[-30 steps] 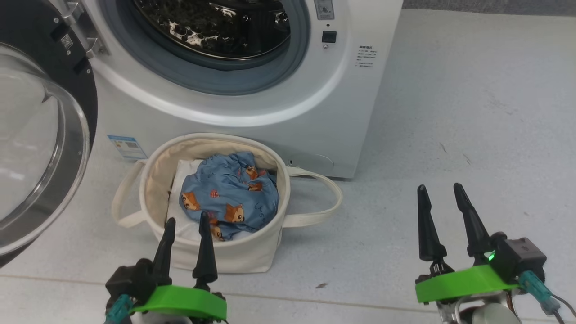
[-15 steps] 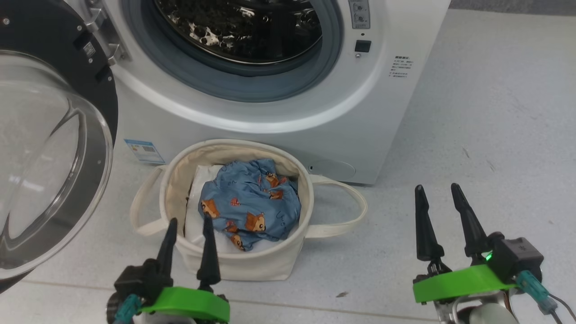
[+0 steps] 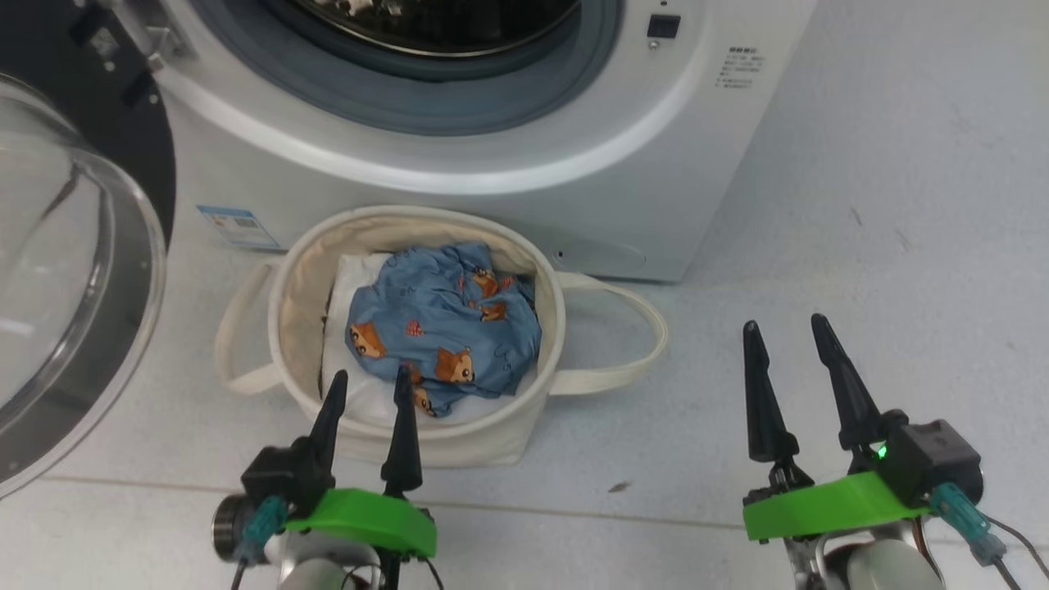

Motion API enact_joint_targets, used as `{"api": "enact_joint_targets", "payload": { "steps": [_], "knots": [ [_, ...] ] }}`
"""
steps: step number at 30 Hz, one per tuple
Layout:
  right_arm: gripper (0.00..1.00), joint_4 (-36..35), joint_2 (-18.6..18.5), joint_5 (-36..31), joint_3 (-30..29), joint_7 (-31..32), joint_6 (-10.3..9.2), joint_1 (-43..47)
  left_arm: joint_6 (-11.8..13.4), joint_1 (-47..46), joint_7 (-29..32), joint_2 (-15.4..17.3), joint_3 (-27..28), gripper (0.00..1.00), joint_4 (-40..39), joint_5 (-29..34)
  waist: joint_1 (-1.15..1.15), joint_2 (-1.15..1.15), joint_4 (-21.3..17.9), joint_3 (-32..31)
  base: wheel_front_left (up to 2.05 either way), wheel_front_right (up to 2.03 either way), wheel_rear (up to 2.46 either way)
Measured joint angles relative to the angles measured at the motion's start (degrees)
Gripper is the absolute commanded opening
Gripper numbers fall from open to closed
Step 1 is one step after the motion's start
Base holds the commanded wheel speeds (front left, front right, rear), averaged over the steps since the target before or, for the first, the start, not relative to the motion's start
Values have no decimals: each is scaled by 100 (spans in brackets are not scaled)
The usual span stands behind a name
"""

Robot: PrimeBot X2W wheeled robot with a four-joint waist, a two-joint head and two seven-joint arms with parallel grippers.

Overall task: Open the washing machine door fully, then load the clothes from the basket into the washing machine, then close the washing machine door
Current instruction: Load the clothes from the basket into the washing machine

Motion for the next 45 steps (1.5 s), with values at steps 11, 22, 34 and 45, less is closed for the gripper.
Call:
{"api": "enact_joint_targets", "payload": {
  "steps": [11, 22, 34, 45],
  "knots": [
    [100, -298, -158, -4, -149, 0, 0, -596, -113, -1987, 0, -37, -279, 100, 2073, 82, 1, 0, -388, 1192, 0, 0, 0],
    [100, -363, -157, 4, -100, -1, 0, -1072, -152, -3765, 64, 0, -135, 100, 4715, 249, 1, 0, -943, 2186, 0, 0, 0],
    [100, -456, -125, 158, -63, -1, 0, -1467, 283, -5302, 1127, 244, 288, 100, 5725, -104, 1, 0, -1405, 3110, 0, 0, 0],
    [100, -530, -97, 205, -46, -1, 0, -1651, 588, -5723, 2003, 309, 346, 100, 5821, -231, 0, 0, -1605, 3611, 0, 0, 0]
  ]
}}
